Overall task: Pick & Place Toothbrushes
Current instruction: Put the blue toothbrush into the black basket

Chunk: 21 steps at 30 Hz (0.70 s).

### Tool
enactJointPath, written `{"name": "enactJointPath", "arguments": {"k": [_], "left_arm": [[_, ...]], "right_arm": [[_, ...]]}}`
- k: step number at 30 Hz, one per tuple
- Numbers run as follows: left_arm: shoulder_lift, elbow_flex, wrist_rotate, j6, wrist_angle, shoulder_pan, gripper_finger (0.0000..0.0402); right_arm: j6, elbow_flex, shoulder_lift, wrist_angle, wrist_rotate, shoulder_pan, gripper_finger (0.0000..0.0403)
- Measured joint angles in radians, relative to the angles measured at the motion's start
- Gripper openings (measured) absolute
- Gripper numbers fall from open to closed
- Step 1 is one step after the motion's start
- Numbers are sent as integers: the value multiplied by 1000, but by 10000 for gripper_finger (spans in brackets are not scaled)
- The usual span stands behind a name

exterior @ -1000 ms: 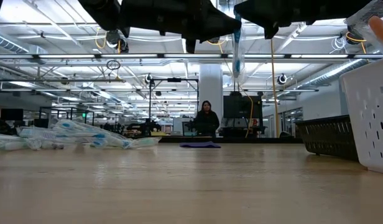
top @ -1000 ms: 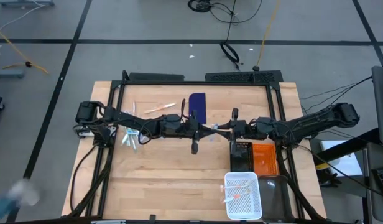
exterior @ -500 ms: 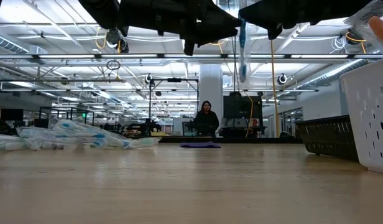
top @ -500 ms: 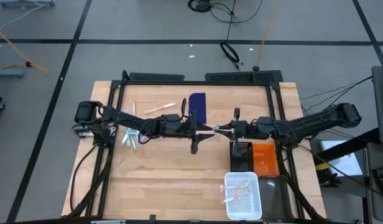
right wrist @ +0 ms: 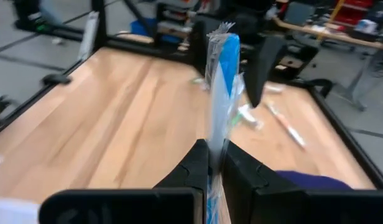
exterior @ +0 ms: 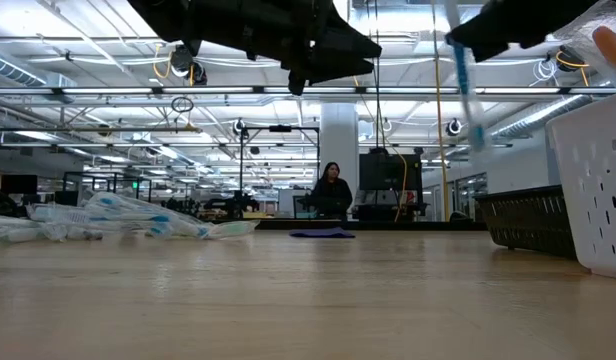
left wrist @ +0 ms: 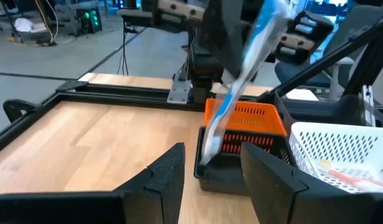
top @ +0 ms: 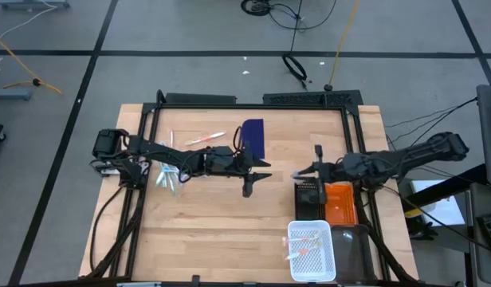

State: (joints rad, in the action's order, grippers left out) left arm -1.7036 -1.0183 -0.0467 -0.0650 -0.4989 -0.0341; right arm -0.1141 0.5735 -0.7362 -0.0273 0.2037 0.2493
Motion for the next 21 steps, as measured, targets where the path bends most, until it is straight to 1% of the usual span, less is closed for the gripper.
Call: {"name": "enactJointPath", "arguments": {"k": [4, 7, 15, 21], "left_arm": [[0, 0, 0, 0, 3, 0, 159], [0, 0, 0, 0, 3, 0, 159], [0, 0, -6, 0, 1, 0, 159], [0, 0, -6, 0, 0, 0, 159]], "right_arm": [[-5, 0, 66, -110, 1, 50, 17], [-6, 0, 90, -182, 1, 85, 17], [18, 0, 90, -320, 1, 167, 17], [20, 0, 88, -344, 2, 198, 17]]}}
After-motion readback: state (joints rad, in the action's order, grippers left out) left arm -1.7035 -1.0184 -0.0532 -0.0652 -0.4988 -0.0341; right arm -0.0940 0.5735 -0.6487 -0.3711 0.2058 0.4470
